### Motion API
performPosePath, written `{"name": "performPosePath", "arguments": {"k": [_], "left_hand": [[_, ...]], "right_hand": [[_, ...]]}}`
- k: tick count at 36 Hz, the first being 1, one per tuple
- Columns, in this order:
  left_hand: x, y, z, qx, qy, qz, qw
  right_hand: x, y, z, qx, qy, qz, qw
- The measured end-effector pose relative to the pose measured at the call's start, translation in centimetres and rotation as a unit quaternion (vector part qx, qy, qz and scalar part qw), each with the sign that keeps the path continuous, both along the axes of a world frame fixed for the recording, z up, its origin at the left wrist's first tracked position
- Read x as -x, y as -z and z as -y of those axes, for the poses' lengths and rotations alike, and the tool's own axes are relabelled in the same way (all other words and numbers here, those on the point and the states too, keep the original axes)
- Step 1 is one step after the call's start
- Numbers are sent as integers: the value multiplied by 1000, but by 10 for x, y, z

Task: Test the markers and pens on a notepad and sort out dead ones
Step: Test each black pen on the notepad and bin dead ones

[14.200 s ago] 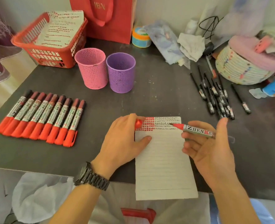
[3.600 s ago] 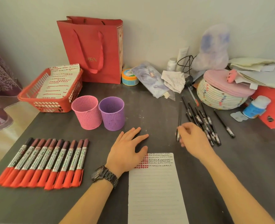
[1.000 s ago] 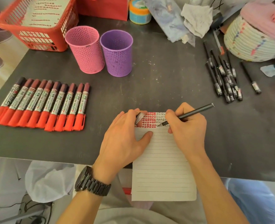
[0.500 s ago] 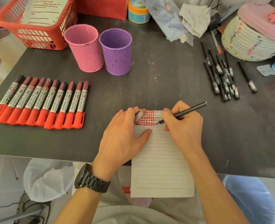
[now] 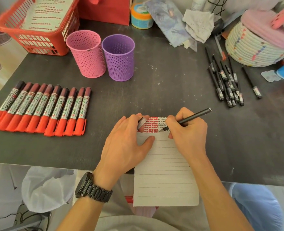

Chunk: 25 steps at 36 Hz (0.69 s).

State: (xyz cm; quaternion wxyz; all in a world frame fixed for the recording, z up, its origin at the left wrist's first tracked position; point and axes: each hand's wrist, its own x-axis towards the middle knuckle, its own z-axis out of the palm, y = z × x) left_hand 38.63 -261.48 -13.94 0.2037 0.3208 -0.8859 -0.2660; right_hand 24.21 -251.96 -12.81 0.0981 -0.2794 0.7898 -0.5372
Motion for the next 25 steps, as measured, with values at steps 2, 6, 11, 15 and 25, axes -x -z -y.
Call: {"name": "performPosePath", "arguments": {"k": [2, 6, 11, 15, 25], "left_hand": [[0, 0, 0, -2, 2, -2, 1000], [-1, -1, 0, -5, 5, -1, 1000], [0, -1, 1, -4, 2, 3, 1000], [-1, 1, 1, 2, 0, 1, 1000], [0, 2, 1, 0, -1, 6, 1000]], "right_hand": [[0, 0, 0, -1, 2, 1, 1000], [0, 0, 0, -2, 8, 2, 1000], [0, -1, 1, -7, 8, 0, 1000], [0, -2, 0, -6, 8, 6, 1000], [1, 1, 0, 1, 5, 5, 1000]]}}
